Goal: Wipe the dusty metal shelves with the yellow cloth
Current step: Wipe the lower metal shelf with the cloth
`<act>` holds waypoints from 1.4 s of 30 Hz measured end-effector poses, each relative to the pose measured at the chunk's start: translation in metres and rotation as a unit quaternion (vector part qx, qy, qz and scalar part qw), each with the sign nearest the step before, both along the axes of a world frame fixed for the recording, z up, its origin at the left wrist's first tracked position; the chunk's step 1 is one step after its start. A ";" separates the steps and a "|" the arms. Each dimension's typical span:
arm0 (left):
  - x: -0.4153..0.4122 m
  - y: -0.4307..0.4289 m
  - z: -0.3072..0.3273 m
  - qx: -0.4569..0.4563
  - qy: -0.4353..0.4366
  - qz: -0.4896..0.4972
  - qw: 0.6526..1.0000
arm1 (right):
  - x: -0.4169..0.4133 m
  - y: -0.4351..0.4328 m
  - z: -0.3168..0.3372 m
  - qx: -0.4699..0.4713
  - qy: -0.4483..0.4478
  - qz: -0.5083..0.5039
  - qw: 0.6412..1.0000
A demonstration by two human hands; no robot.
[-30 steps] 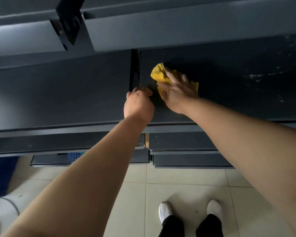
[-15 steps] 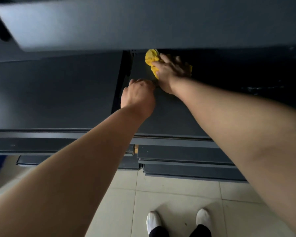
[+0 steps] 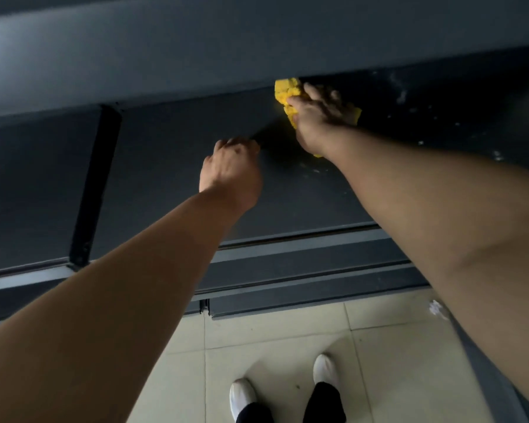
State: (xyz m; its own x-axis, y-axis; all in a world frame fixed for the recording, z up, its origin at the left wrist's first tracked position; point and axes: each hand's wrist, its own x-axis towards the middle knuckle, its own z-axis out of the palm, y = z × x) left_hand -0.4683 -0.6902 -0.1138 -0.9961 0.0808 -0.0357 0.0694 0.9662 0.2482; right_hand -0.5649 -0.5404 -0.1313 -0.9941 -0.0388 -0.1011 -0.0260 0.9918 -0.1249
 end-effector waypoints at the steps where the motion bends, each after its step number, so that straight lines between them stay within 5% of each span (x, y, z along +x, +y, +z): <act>1: -0.001 0.009 -0.001 -0.002 0.004 -0.002 1.000 | -0.002 0.011 0.000 0.001 0.001 -0.008 1.000; 25: -0.032 0.082 -0.010 -0.058 0.025 0.090 0.994 | -0.018 0.144 0.000 0.052 0.024 -0.111 0.992; 42: -0.036 0.043 -0.014 0.048 0.050 0.101 0.992 | 0.010 0.110 -0.006 0.030 0.030 -0.079 0.996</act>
State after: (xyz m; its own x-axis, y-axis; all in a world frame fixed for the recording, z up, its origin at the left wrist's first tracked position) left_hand -0.5047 -0.6471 -0.1273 -0.9904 -0.1232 0.0626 -0.0947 0.9350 0.3419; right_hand -0.5553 -0.4308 -0.1374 -0.9917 0.1225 -0.0379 0.1249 0.9898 -0.0685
